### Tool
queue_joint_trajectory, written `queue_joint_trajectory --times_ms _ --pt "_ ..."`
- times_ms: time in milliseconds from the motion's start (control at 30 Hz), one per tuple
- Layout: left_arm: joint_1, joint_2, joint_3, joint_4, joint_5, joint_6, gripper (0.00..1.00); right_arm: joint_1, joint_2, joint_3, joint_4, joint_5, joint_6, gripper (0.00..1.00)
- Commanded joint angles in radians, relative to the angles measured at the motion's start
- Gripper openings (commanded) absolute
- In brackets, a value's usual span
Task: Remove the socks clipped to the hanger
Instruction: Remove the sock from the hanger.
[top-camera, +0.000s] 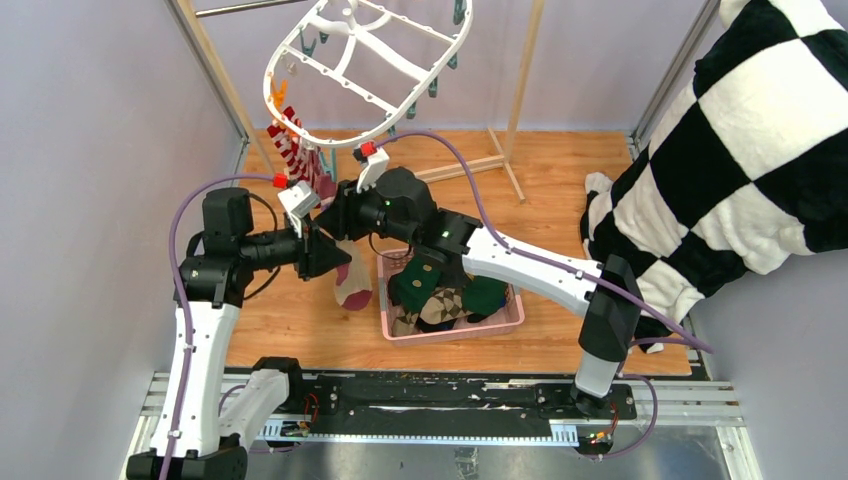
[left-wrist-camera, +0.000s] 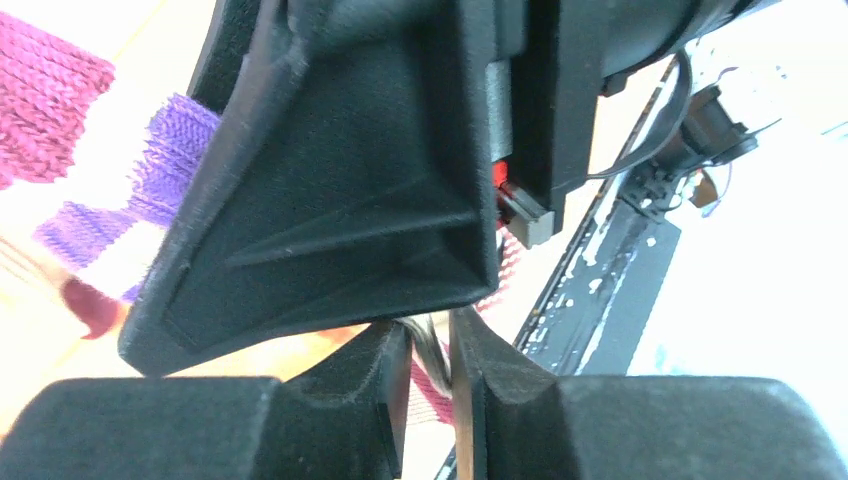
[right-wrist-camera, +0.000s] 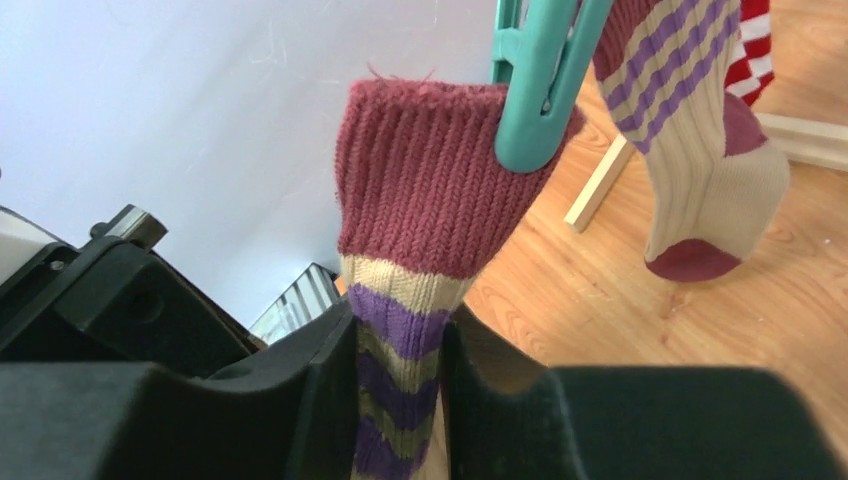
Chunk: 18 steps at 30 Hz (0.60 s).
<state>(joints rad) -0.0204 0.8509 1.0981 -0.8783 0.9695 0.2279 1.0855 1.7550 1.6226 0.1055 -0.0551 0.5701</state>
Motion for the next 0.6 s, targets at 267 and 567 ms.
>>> queue_joint_trajectory --times_ms 267,567 --pt "-0.006 -0.047 0.061 -0.108 0.118 0.024 1.0 -0.203 -0.047 -0.241 0.515 -0.482 0.414 0.02" --pt "0.0 -0.049 0.07 -0.128 0.081 0.08 1.0 -0.257 0.044 -0.229 0.882 -0.789 0.743 0.03"
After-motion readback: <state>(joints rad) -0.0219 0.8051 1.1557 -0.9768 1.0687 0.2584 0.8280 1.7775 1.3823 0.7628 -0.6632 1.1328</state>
